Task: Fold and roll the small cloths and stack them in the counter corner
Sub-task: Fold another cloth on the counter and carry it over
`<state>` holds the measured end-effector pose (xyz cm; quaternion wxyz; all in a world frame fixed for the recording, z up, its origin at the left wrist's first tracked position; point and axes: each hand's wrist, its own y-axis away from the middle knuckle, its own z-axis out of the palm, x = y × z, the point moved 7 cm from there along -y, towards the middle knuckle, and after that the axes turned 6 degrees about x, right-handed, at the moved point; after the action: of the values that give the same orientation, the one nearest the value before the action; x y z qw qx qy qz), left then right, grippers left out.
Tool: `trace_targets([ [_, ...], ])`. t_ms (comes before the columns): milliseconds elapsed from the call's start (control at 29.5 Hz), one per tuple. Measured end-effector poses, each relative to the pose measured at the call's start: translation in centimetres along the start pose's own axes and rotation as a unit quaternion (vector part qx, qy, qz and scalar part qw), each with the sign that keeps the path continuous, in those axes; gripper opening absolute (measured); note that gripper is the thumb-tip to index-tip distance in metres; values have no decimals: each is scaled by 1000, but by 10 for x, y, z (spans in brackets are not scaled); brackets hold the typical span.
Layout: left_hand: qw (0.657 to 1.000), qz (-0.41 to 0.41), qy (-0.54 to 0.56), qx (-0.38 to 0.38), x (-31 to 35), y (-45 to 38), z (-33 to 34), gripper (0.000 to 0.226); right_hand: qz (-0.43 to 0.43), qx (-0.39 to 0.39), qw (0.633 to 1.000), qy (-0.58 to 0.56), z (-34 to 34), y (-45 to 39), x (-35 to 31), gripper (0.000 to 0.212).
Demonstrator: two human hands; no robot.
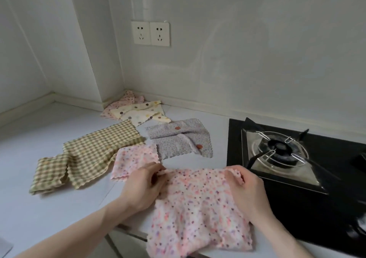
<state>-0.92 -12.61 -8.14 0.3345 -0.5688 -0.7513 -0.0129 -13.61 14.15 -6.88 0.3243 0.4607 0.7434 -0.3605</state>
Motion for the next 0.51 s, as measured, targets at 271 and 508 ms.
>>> trace_targets([
  [271,993,-25,97,66,-8,9,-3,25,-24,53,998,-22,-2,5,10,18],
  [508,985,-21,131,109,24,40,-43,31,-11,56,998,-29,-20,38,-12,22],
])
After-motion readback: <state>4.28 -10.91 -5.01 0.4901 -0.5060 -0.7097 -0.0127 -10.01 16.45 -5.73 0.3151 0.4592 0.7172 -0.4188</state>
